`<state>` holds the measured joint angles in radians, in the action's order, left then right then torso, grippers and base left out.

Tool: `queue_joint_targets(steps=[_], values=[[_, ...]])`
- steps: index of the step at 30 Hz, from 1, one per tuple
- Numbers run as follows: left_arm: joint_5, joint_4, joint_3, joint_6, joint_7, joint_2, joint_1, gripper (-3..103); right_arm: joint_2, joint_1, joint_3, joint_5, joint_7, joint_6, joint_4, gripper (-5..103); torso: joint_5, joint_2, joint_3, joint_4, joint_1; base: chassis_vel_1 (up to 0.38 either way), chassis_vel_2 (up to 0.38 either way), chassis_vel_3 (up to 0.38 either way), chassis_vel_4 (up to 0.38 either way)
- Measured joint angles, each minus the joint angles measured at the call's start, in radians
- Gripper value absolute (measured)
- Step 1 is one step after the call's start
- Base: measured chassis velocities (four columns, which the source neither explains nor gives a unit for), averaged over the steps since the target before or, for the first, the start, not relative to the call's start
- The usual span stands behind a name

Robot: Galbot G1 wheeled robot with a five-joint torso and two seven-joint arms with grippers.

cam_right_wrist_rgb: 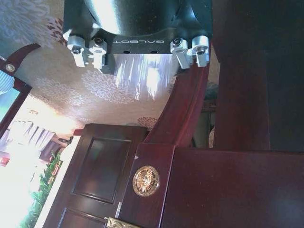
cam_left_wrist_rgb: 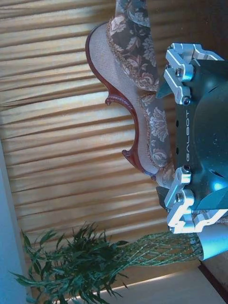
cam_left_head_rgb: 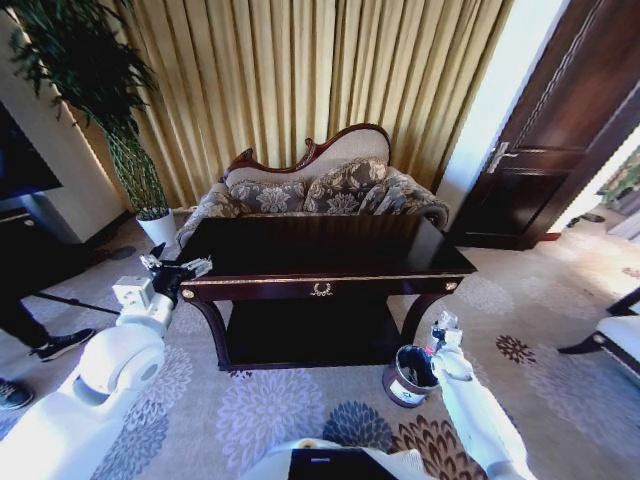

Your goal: Move to the front of the table and place the trash on the table into the trash bin.

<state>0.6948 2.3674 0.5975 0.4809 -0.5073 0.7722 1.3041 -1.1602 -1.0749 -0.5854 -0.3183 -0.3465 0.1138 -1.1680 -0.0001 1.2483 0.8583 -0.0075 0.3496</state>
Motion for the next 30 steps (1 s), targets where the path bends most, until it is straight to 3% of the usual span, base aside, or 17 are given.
queue_joint_targets(steps=[10, 19, 21, 23, 30], values=[[-0.005, 0.021, -0.003, 0.000, 0.001, -0.004, 0.000, 100, 0.006, -0.016, -0.005, -0.018, -0.012, 0.010, -0.026, 99, 0.0000, 0.000, 0.000, 0.0000, 0.000, 0.000, 0.000, 0.000, 0.000], [-0.011, 0.017, 0.004, -0.001, 0.001, 0.004, 0.014, 100, 0.002, -0.056, -0.008, -0.045, 0.002, 0.012, -0.083, 100, 0.0000, 0.000, 0.000, 0.0000, 0.000, 0.000, 0.000, 0.000, 0.000], [-0.013, 0.010, 0.014, -0.015, 0.001, 0.013, 0.021, 100, 0.026, -0.128, -0.019, -0.139, 0.076, 0.027, -0.240, 100, 0.0002, 0.000, 0.000, -0.0001, 0.000, 0.000, 0.000, 0.000, 0.000], [-0.013, 0.009, 0.017, -0.016, 0.001, 0.015, 0.022, 100, 0.033, -0.144, -0.023, -0.155, 0.089, 0.028, -0.281, 100, -0.0002, 0.000, 0.000, 0.0000, 0.000, 0.000, 0.000, 0.000, 0.000], [-0.011, 0.006, 0.037, -0.020, 0.005, 0.028, 0.028, 100, 0.093, -0.332, -0.090, -0.252, 0.175, 0.073, -0.725, 100, -0.0003, 0.000, 0.000, 0.0001, 0.000, 0.000, 0.000, 0.000, 0.000]])
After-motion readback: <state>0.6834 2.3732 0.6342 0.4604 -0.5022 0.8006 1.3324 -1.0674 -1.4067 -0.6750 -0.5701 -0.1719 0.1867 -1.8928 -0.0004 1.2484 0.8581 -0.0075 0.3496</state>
